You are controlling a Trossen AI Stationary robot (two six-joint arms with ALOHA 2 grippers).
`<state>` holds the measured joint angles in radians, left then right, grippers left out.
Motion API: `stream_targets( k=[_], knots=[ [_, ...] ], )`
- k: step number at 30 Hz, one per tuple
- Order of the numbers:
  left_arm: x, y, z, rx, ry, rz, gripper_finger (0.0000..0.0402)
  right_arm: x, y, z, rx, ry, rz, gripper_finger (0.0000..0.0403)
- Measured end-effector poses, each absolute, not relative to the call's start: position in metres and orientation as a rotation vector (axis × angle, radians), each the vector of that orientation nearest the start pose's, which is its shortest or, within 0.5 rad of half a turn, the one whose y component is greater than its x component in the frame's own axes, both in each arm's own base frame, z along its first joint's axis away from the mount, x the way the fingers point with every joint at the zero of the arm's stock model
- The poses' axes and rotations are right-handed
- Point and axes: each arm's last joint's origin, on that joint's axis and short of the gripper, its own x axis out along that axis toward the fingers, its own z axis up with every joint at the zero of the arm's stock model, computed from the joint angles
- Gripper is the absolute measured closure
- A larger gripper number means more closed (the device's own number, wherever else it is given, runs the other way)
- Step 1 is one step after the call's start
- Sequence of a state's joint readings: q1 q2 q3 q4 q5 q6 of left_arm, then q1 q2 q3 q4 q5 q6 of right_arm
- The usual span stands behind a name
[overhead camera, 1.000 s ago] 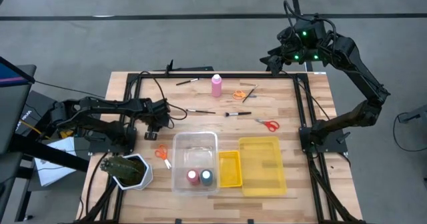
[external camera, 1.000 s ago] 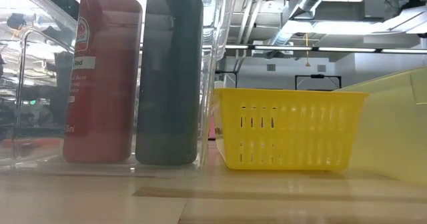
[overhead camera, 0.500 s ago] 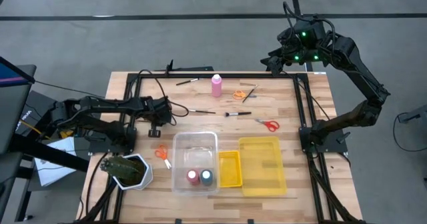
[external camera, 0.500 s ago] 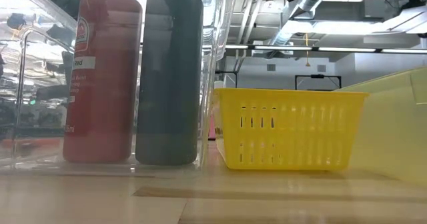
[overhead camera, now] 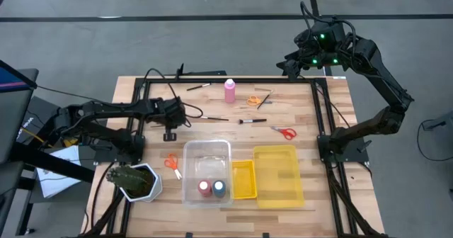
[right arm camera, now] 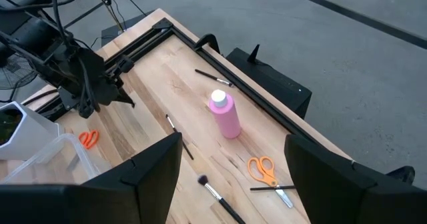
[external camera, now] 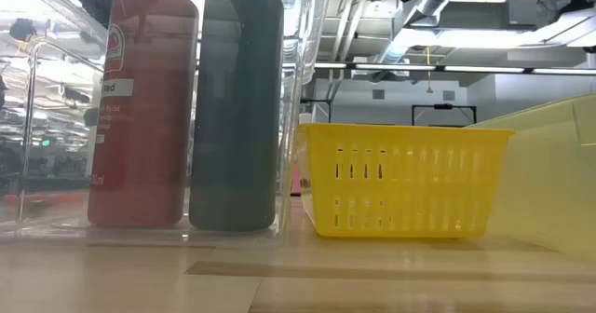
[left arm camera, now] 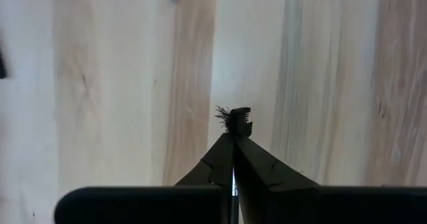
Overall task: Pick & Place Paint Supplies
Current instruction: Put the black paint brush into the right yellow bin
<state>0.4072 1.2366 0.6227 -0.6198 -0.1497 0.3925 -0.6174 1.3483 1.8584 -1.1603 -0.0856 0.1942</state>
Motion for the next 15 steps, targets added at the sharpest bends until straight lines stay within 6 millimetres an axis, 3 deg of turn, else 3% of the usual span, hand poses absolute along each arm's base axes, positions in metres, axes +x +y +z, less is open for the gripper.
stream_targets(
  k=[7, 15],
  knots=[
    [0.196, 0.089, 0.194, 0.135, 1.211, 0.303, 0.0401, 0.183, -0.127, 0.474, 0.402, 0.570, -0.570, 0.0143],
    [0.218, 0.099, 0.238, 0.101, 0.997, 0.401, 0.0401, 0.183, -0.127, 0.475, 0.400, 0.570, -0.570, 0.0143]
  ],
)
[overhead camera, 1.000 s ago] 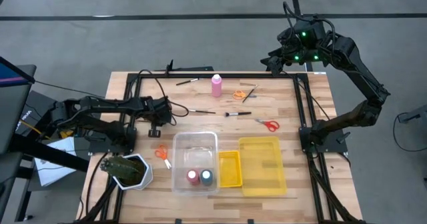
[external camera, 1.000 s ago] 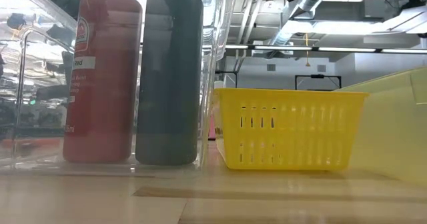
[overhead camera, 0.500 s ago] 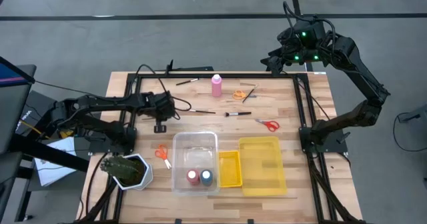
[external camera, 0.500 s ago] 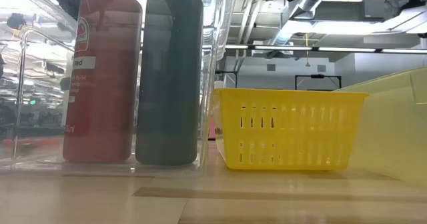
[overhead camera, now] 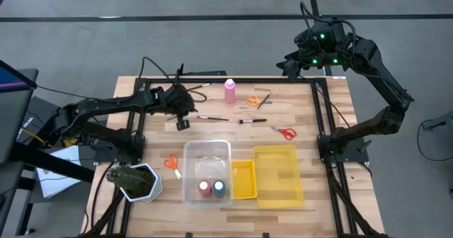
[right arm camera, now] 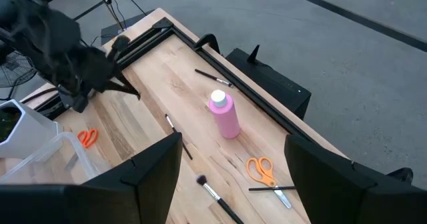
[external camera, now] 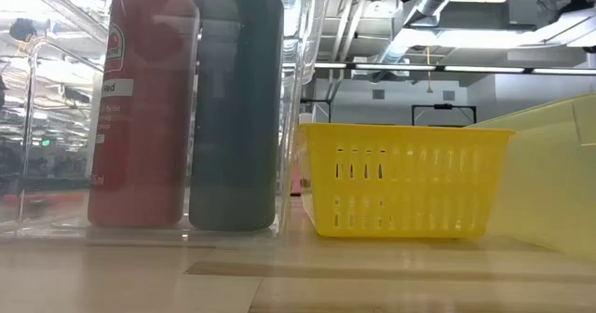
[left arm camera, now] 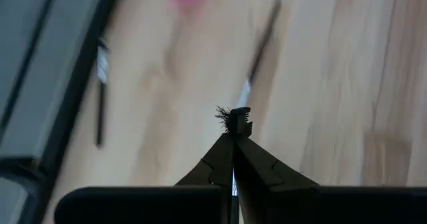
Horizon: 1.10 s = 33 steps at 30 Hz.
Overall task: Pick & Place Paint Supplies
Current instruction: Put the black paint brush into the right yellow bin
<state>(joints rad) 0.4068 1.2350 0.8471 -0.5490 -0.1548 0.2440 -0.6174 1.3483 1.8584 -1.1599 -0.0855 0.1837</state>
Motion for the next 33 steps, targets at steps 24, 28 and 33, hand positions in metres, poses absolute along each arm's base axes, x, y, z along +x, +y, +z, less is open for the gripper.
stream_targets(
  k=[24, 28, 33],
  knots=[
    [0.287, 0.089, 0.355, -0.262, -0.221, 0.513, 0.0401, 0.198, -0.120, 0.473, 0.359, 0.531, -0.502, 0.0143],
    [0.300, 0.077, 0.353, -0.321, -0.310, 0.484, 0.0401, 0.208, -0.115, 0.469, 0.349, 0.519, -0.448, 0.0143],
    [0.310, 0.061, 0.350, -0.345, -0.361, 0.453, 0.0401, 0.218, -0.109, 0.464, 0.345, 0.501, -0.407, 0.0143]
  ],
)
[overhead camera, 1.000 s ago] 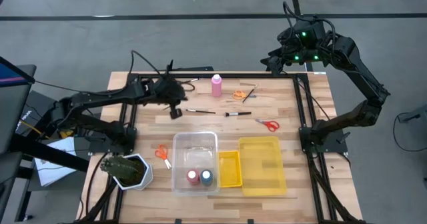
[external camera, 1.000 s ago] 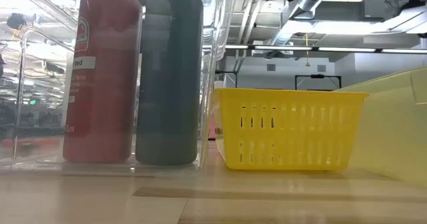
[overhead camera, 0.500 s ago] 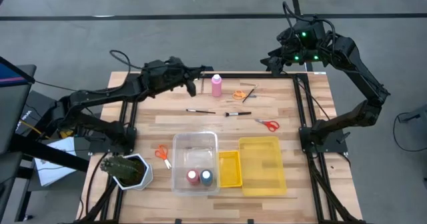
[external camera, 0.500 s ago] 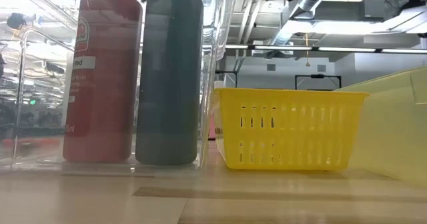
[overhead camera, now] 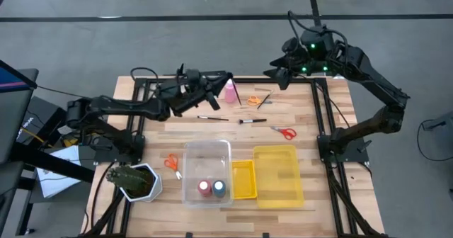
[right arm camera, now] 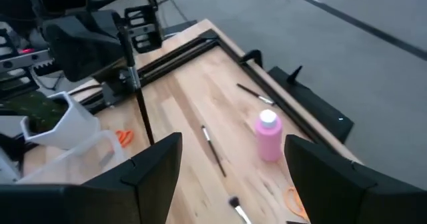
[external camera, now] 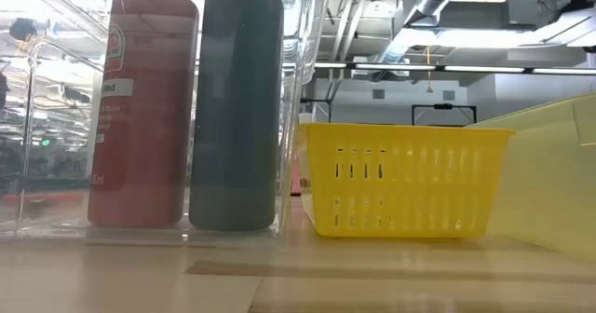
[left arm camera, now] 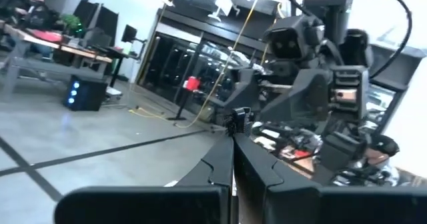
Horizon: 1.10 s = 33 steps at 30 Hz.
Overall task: Pick & Place Paint Supplies
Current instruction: Put the black paint brush into the right yellow bin
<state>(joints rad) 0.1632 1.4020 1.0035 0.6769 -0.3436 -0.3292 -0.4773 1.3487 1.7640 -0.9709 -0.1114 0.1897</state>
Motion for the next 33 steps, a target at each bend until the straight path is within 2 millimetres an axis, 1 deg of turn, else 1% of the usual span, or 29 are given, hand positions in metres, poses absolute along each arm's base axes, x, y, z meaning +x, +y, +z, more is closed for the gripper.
stream_targets(
  k=[6, 8, 14, 17, 19, 23, 33],
  knots=[
    [0.312, 0.050, 0.350, -0.357, -0.364, 0.445, 0.0401, 0.231, -0.101, 0.459, 0.378, 0.466, -0.290, 0.0143],
    [0.312, 0.048, 0.352, -0.360, -0.381, 0.438, 0.0401, 0.242, -0.096, 0.457, 0.383, 0.463, -0.240, 0.0143],
    [0.312, 0.044, 0.355, -0.367, -0.414, 0.418, 0.0401, 0.272, -0.083, 0.443, 0.389, 0.516, -0.120, 0.0143],
    [0.312, 0.041, 0.356, -0.370, -0.425, 0.405, 0.0401, 0.287, -0.079, 0.434, 0.389, 0.546, -0.095, 0.0143],
    [0.312, 0.038, 0.356, -0.372, -0.423, 0.397, 0.0401, 0.293, -0.076, 0.429, 0.389, 0.563, -0.081, 0.0143],
    [0.312, 0.032, 0.357, -0.378, -0.434, 0.376, 0.0401, 0.295, -0.074, 0.428, 0.387, 0.563, -0.073, 0.0143],
    [0.311, 0.023, 0.361, -0.390, -0.470, 0.337, 0.0401, 0.299, -0.077, 0.436, 0.391, 0.479, -0.074, 0.0143]
  ],
)
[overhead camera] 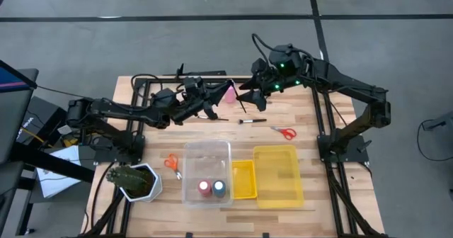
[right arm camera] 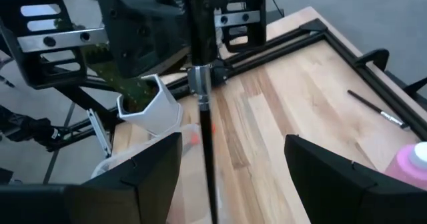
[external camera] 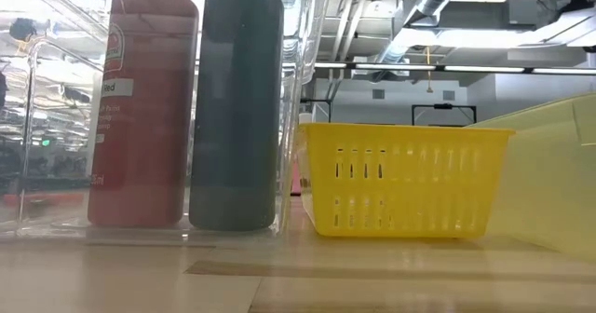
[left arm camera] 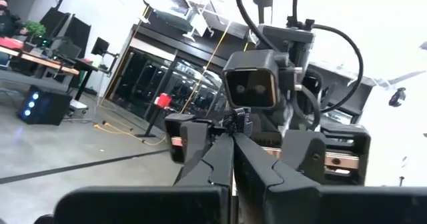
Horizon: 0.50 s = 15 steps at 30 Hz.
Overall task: Pick & Place Paint Supplies
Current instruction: Put the black paint brush into the right yellow bin
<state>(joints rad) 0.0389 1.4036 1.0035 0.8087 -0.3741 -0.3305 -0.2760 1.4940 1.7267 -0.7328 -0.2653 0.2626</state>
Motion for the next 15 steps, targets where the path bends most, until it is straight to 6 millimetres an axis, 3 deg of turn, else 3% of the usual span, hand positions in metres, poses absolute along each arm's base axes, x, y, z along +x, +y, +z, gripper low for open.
stream_targets(
  k=[15],
  knots=[
    [0.3083, 0.0208, 0.3677, -0.446, -0.550, 0.305, 0.0401, 0.3010, -0.0743, 0.4393, 0.388, 0.442, -0.042, 0.0143]
  ],
)
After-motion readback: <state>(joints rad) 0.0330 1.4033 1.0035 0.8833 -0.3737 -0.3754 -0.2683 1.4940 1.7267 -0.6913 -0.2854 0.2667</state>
